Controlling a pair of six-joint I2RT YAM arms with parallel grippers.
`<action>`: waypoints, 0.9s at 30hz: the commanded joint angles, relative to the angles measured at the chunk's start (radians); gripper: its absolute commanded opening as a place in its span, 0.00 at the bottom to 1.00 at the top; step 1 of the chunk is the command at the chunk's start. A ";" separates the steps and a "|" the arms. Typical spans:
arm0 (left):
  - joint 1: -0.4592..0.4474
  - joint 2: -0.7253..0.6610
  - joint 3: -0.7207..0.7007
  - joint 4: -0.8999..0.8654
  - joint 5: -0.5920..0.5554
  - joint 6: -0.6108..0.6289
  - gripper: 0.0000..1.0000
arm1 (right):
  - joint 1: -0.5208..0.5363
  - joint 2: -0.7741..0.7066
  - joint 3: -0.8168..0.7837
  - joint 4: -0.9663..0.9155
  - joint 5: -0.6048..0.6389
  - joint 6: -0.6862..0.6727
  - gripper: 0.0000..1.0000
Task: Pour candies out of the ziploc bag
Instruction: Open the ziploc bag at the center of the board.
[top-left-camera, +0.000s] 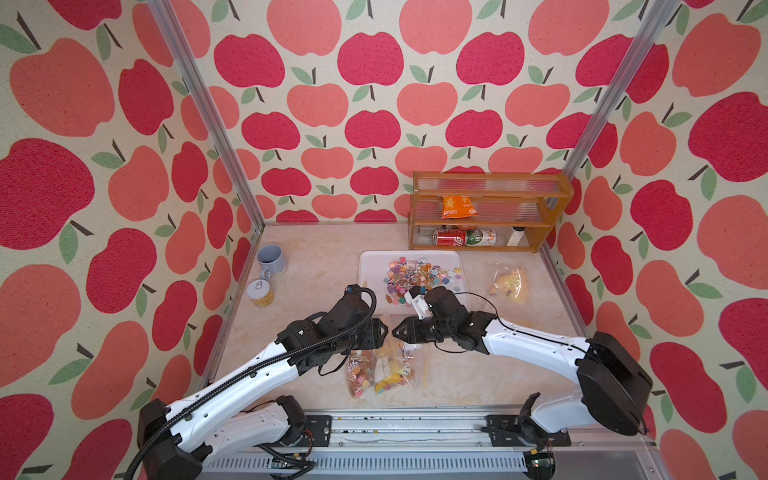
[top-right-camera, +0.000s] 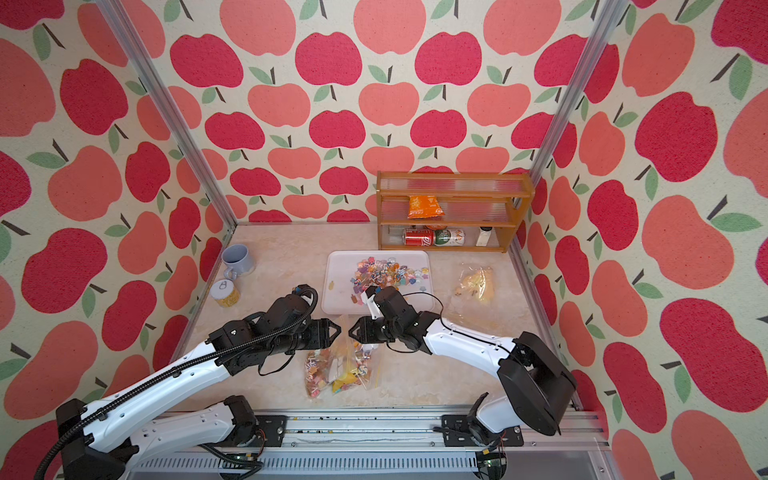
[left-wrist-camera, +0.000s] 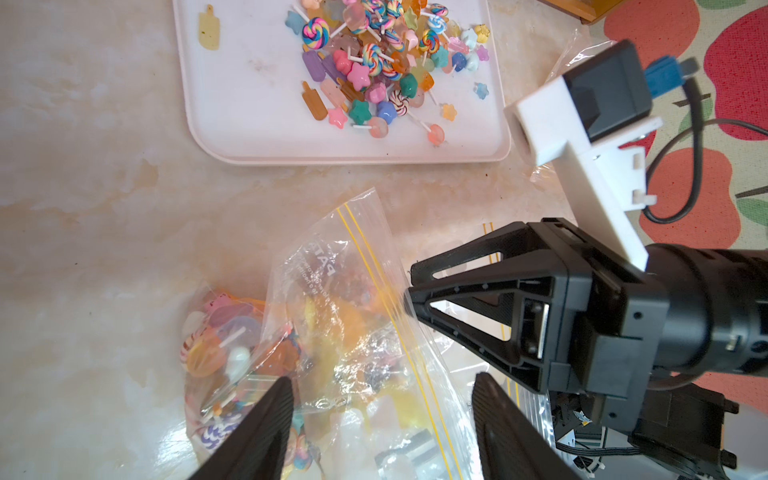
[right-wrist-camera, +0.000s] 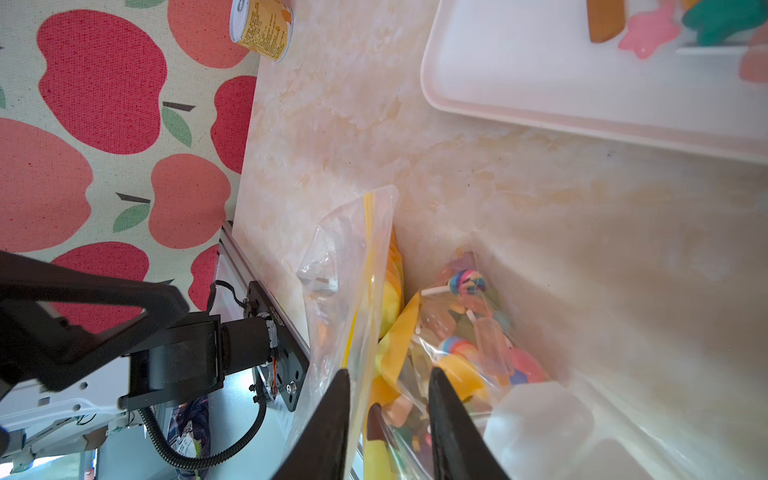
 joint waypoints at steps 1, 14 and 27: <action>0.005 -0.013 -0.006 -0.008 0.000 -0.015 0.67 | 0.020 0.016 0.038 0.010 -0.016 0.008 0.34; 0.005 0.031 -0.021 0.000 0.024 -0.027 0.61 | 0.083 0.070 -0.003 0.212 -0.094 0.097 0.00; 0.014 0.089 -0.024 0.014 0.018 -0.059 0.50 | 0.110 0.015 -0.007 0.233 -0.089 0.103 0.00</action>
